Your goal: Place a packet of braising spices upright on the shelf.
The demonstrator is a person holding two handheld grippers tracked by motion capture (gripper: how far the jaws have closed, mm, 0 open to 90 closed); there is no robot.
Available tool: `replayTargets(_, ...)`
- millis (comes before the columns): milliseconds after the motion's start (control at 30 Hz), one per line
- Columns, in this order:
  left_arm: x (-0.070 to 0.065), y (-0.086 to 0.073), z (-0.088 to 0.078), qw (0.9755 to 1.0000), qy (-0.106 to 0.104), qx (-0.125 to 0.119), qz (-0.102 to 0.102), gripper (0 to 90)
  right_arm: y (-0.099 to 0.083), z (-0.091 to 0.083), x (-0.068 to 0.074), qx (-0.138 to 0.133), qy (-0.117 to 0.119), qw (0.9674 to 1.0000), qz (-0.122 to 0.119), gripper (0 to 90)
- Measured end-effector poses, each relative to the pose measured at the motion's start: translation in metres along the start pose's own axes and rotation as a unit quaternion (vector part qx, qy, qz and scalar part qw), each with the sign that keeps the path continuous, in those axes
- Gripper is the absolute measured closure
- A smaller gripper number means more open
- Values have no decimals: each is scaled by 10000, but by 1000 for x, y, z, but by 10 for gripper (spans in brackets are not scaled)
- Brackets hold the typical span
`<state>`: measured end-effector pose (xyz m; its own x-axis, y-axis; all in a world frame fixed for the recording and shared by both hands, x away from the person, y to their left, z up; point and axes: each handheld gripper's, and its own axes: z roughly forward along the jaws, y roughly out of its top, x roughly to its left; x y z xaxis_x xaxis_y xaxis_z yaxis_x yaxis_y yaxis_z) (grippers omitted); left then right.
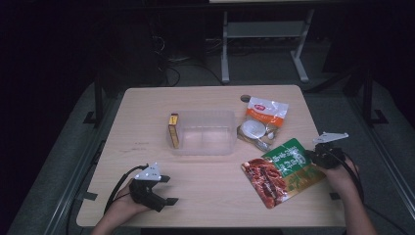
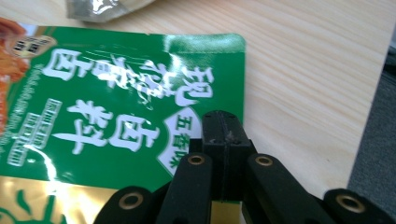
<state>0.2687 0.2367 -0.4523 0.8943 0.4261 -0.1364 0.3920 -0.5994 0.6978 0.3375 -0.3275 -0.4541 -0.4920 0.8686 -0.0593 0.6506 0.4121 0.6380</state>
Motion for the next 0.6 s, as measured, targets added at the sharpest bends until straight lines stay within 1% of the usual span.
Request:
replayTargets(33,0,0,0,10000,0,3,0,144,-1,1,-2,11,10,10000,-23,900)
replayTargets(100,0,0,0,10000,4,-1,4,144,-2,1,-2,42,28,10000,23,900)
replayTargets(300,0,0,-1,10000,6,-12,-13,144,-5,6,-2,206,90,9997,-27,900)
replayTargets(600,0,0,-1,10000,9,-1,0,144,-7,5,-1,197,248,9995,16,900)
